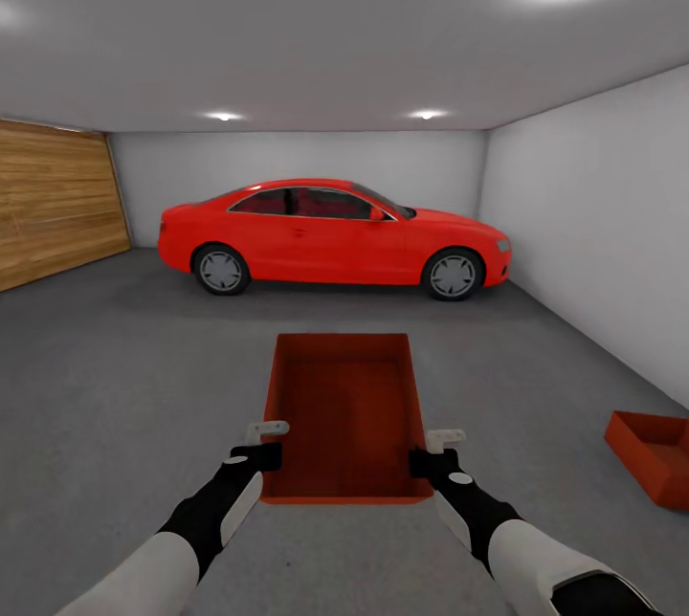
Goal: Move the two storage containers from the living room to the garage. In the garage, place one container on the floor and stack the other container on top of it (either order is fine).
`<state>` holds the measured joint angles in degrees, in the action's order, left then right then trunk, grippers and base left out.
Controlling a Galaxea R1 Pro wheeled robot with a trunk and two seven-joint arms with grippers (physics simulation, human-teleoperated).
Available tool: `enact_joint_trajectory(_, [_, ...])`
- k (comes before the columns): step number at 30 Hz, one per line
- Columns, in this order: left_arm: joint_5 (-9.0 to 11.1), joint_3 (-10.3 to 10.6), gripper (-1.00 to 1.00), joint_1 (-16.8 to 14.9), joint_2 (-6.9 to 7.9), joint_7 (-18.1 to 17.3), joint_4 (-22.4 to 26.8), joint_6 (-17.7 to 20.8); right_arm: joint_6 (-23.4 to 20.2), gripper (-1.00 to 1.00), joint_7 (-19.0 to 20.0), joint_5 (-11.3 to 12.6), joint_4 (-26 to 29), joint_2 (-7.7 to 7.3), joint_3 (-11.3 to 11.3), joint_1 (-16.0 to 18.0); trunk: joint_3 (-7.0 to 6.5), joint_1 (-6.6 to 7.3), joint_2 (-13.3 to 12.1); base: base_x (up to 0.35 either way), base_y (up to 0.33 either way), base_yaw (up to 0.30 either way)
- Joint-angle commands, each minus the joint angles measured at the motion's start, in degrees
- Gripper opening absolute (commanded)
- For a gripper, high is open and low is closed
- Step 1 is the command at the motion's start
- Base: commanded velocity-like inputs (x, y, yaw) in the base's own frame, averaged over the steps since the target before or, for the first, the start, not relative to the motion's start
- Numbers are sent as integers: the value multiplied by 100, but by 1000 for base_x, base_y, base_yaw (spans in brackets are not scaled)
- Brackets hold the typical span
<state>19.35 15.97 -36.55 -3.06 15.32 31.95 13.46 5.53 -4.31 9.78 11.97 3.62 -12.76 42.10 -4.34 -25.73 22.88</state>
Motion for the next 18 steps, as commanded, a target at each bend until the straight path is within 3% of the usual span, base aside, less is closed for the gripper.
enact_joint_trajectory(1, [-115,-113,-100,-6,25,85,22,-185,27,-100,-34,85,-20,-7,10,0,2,-5,4,321,0,0])
enact_joint_trajectory(18, [-116,-115,-100,-7,25,82,22,-185,27,-100,-34,85,-20,-8,10,0,2,-5,4,321,0,0])
